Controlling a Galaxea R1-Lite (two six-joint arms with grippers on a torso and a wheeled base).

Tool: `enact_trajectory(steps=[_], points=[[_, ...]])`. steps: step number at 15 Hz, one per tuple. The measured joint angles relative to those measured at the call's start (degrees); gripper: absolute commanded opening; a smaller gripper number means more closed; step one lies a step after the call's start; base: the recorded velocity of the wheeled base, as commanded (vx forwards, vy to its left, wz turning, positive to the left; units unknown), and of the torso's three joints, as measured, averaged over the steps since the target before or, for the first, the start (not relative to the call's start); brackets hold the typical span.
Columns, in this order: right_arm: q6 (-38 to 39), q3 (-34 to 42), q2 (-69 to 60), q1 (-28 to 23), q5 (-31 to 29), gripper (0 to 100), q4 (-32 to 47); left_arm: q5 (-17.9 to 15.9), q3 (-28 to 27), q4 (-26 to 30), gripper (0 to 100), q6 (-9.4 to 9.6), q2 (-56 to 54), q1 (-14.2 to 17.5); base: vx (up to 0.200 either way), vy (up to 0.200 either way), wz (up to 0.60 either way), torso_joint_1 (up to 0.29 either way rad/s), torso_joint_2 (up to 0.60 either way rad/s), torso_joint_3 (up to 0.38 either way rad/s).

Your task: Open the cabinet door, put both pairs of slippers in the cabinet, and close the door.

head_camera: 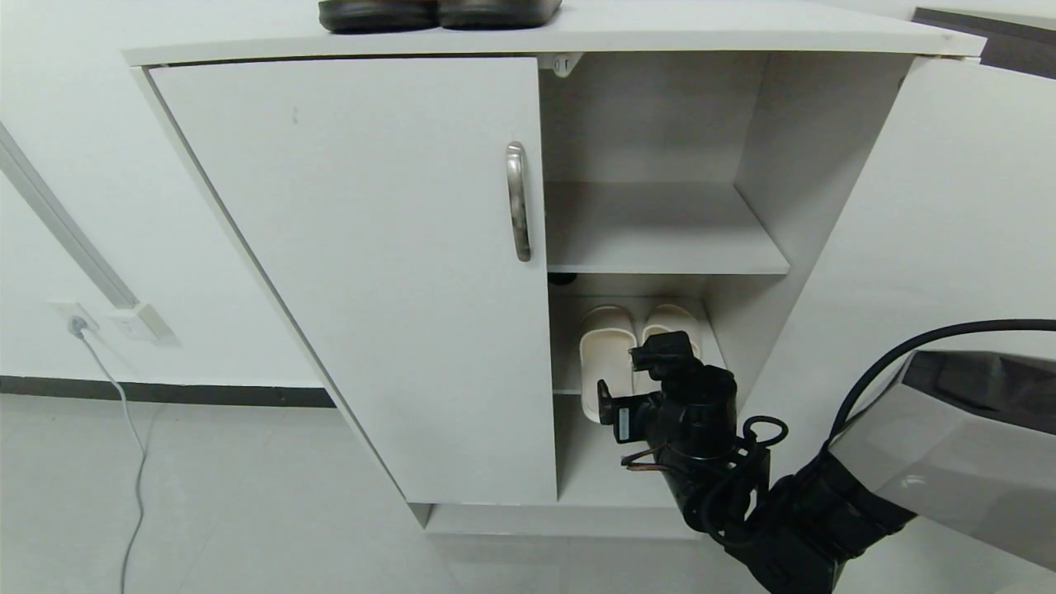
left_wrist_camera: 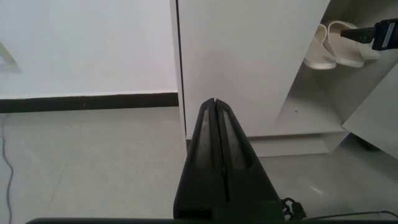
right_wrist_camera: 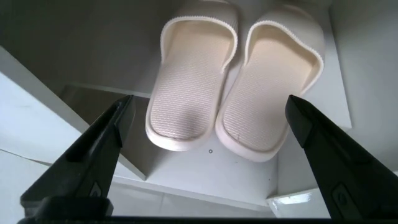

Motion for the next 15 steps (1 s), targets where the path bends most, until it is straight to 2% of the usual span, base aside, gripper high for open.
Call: enact_trajectory(steps=[1, 9, 15], points=[[0.00, 0.11, -0.06, 0.02, 0.00, 100, 0.01, -0.06, 0.00, 0.00, 0, 0.02, 0.00, 0.00, 0.000, 0.000, 0.00, 0.000, 0.00, 0.000], [0.00, 0.30, -0.23, 0.06, -0.07, 100, -0.65, -0.01, 0.00, 0.00, 0, 0.02, 0.00, 0.00, -0.200, 0.000, 0.00, 0.000, 0.00, 0.002], [-0.06, 0.66, -0.32, -0.02, -0.13, 100, -0.79, -0.06, 0.00, 0.00, 0, 0.07, 0.00, 0.00, 0.000, 0.000, 0.00, 0.000, 0.00, 0.000]])
